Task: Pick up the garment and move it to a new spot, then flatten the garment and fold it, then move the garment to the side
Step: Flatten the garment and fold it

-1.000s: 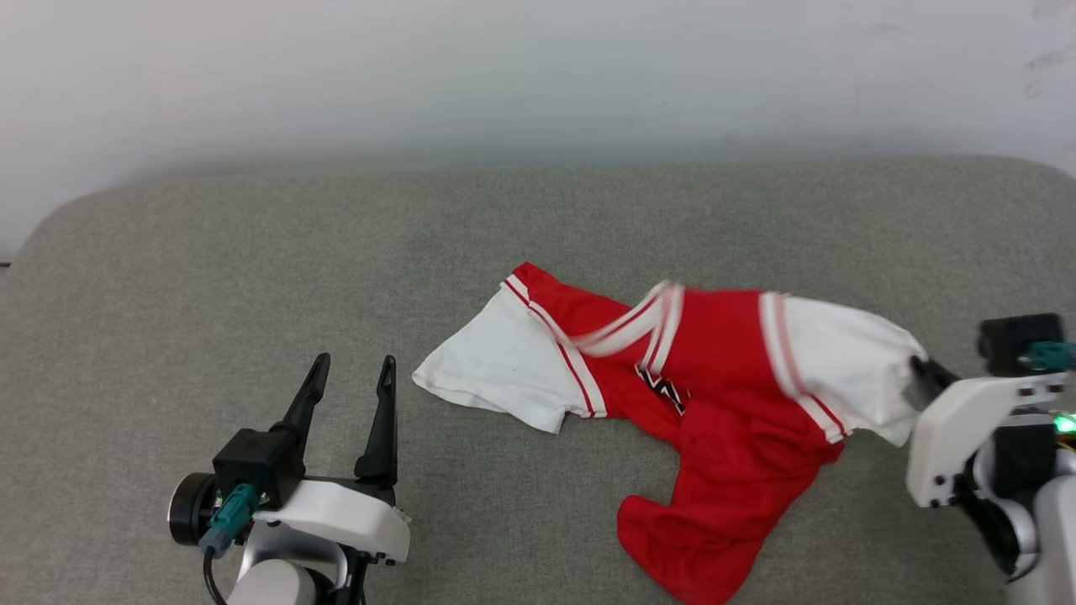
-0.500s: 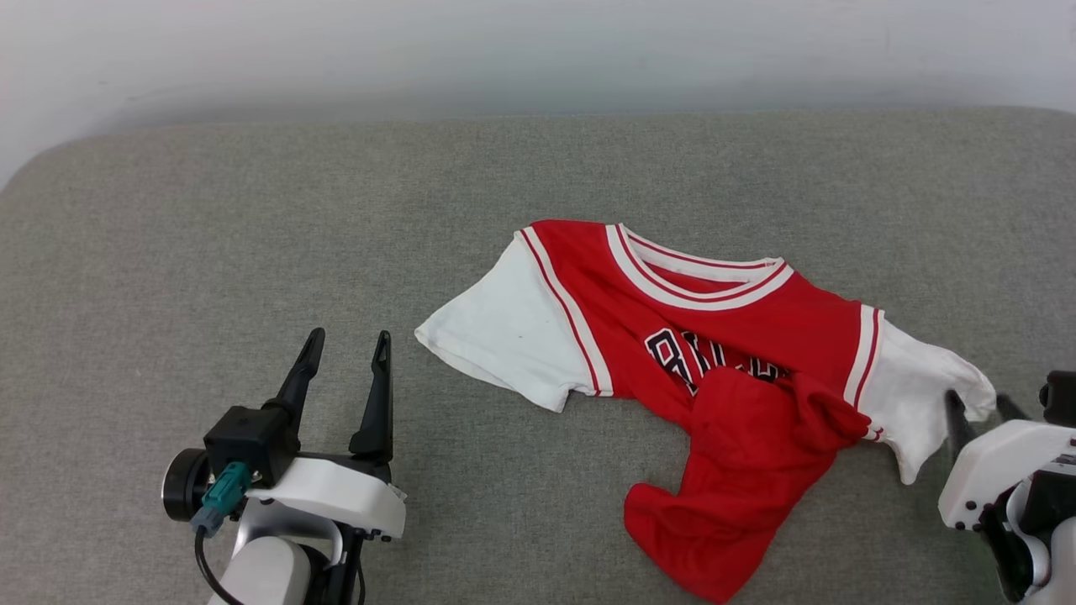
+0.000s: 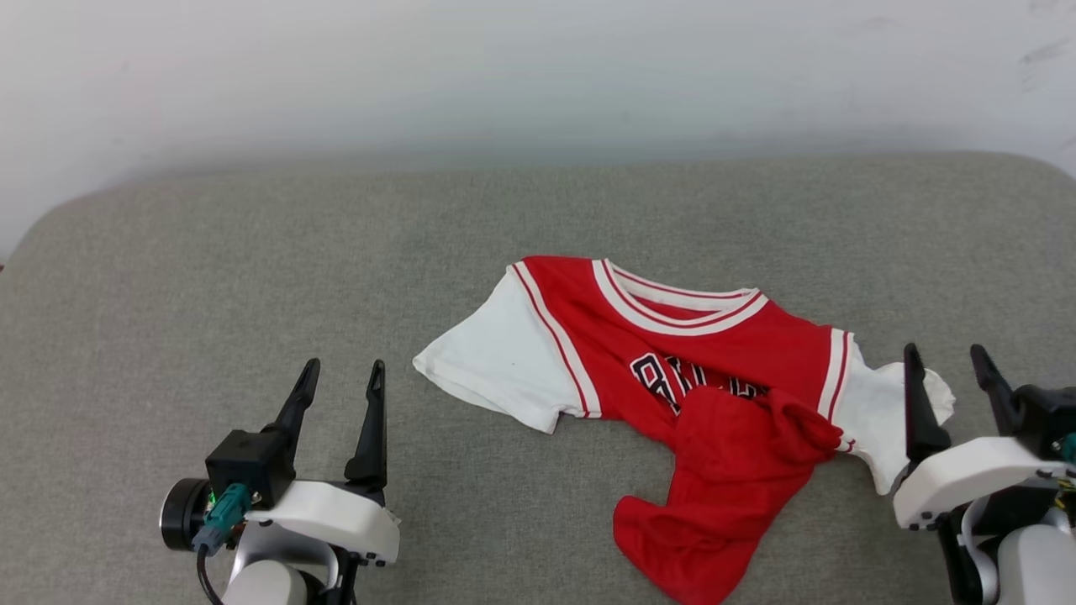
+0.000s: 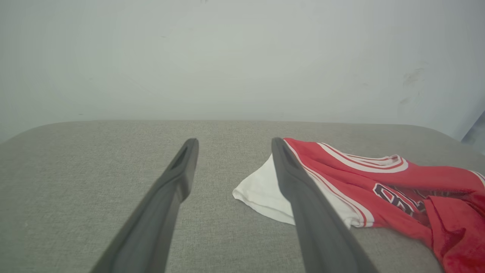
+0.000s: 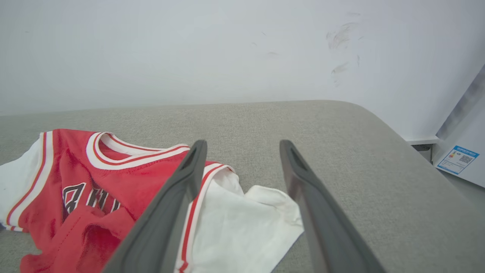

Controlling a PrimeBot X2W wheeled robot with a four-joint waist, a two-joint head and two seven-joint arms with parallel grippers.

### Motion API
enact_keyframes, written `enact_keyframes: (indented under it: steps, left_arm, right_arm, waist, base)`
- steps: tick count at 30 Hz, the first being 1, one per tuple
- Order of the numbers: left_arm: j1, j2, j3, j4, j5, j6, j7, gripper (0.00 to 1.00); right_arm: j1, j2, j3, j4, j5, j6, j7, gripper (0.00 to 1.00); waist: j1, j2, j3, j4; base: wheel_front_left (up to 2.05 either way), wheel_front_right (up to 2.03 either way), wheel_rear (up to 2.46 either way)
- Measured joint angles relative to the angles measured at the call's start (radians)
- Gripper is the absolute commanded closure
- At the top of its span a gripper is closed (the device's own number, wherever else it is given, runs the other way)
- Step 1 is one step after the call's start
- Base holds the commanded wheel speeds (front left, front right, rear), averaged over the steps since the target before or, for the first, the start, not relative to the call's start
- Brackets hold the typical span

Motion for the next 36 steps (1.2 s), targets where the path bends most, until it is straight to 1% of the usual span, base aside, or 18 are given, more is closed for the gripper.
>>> enact_keyframes:
  steps: [8, 14, 16, 19, 22, 25, 27, 32, 36]
  left_arm:
    - [0.037, 0.013, 0.003, 0.012, 0.007, 0.016, 0.002, 0.00]
    - [0.044, 0.028, 0.009, 0.012, 0.007, 0.031, 0.018, 0.00]
    - [0.041, 0.036, 0.008, 0.012, 0.007, 0.030, 0.036, 0.00]
    - [0.012, 0.055, 0.004, 0.019, -0.002, 0.015, 0.091, 0.00]
    - [-0.051, 0.072, -0.008, 0.035, -0.027, -0.021, 0.185, 0.00]
    - [-0.123, 0.099, -0.012, 0.071, -0.067, -0.058, 0.319, 0.00]
    - [-0.168, 0.127, -0.015, 0.089, -0.084, -0.081, 0.403, 0.00]
    - [-0.272, 0.188, -0.016, 0.142, -0.159, -0.119, 0.641, 0.00]
    - [-0.334, 0.230, -0.015, 0.175, -0.223, -0.134, 0.806, 0.00]
  right_arm:
    - [0.126, 0.020, 0.111, -0.191, 0.020, 0.000, -0.002, 0.00]
    - [0.209, 0.023, 0.173, -0.326, 0.076, 0.000, 0.048, 0.00]
    - [0.225, 0.023, 0.188, -0.364, 0.098, 0.000, 0.063, 0.00]
    - [0.229, 0.023, 0.207, -0.408, 0.114, 0.000, 0.081, 0.00]
    - [0.229, 0.023, 0.214, -0.432, 0.123, 0.000, 0.092, 0.00]
    - [0.223, 0.023, 0.214, -0.439, 0.134, 0.000, 0.098, 0.00]
    - [0.212, 0.023, 0.218, -0.439, 0.148, 0.000, 0.097, 0.00]
    - [0.176, 0.023, 0.224, -0.425, 0.167, 0.000, 0.073, 0.00]
    - [0.151, 0.023, 0.232, -0.400, 0.185, 0.000, 0.052, 0.00]
  waist:
    - [0.0000, 0.0000, -0.063, -0.026]
    - [-0.0001, 0.0000, -0.082, -0.055]
    - [-0.0001, 0.0000, -0.078, -0.063]
    - [-0.0001, 0.0000, -0.059, -0.074]
    - [-0.0001, 0.0000, -0.034, -0.087]
    - [-0.0001, 0.0000, -0.006, -0.101]
    - [0.0000, 0.0000, 0.016, -0.112]
    - [0.0000, 0.0000, 0.082, -0.145]
    - [0.0000, 0.0000, 0.138, -0.172]
  base:
    - [0.00, 0.00, 0.00]
    - [0.00, 0.00, 0.00]
    - [0.00, 0.00, 0.00]
    - [0.00, 0.00, 0.00]
    - [0.00, 0.00, 0.00]
    - [0.00, 0.00, 0.00]
    - [0.00, 0.00, 0.00]
    - [0.00, 0.00, 0.00]
    - [0.00, 0.00, 0.00]
